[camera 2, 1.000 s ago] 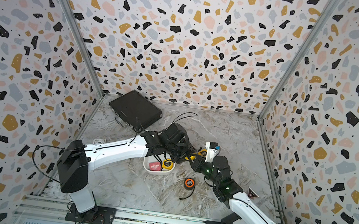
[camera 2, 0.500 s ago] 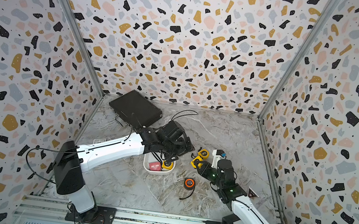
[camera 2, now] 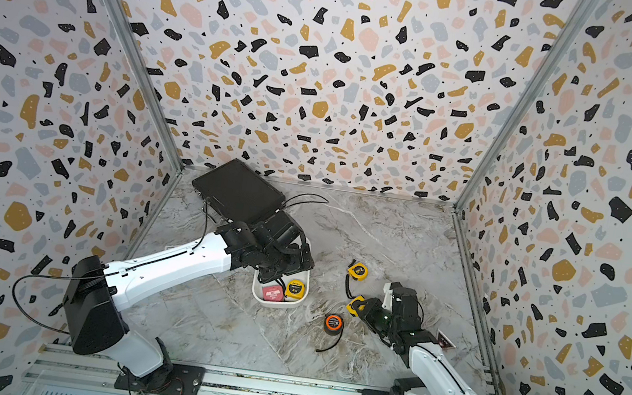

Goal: Take the tape measure out of the storage box
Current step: Place the tape measure at the center of the board.

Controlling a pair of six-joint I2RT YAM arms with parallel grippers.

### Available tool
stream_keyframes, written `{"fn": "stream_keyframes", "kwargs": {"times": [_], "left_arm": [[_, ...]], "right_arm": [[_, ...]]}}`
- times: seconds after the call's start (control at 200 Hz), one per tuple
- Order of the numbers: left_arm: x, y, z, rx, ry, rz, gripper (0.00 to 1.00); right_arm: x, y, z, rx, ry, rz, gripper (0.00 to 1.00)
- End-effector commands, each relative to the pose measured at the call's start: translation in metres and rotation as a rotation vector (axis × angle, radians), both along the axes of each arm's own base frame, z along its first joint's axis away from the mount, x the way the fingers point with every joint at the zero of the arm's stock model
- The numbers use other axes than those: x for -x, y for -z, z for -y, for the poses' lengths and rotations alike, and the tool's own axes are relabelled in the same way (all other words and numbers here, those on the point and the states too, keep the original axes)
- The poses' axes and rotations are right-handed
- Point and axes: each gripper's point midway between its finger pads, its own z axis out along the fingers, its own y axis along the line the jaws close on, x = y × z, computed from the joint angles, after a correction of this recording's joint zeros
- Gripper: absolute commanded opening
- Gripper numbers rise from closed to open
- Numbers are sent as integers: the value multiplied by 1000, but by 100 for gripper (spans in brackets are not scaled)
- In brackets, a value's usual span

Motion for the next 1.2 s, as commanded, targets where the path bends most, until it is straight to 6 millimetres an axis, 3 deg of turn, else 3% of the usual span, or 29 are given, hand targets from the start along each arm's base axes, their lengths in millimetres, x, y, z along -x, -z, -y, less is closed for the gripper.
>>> {"fn": "stream_keyframes", "kwargs": {"times": [0.0,0.395,0.761,0.961,1.191], "left_arm": [[0,4,-16,-56,13,22,100],[-3,14,-26,-93,12,8,100],[-13,22,-40,-184,42,-2,100],[-34,26,-48,-345,129,4,100],[-71,43,-51,-489,217,31,98]], "right_arm": [[3,-2,-3,-9,-32,-24,21],[19,5,4,57,-64,-113,55],[27,-4,9,97,-79,-123,68],[24,-19,11,120,-83,-92,79],[17,-35,10,118,-85,-51,83]]}}
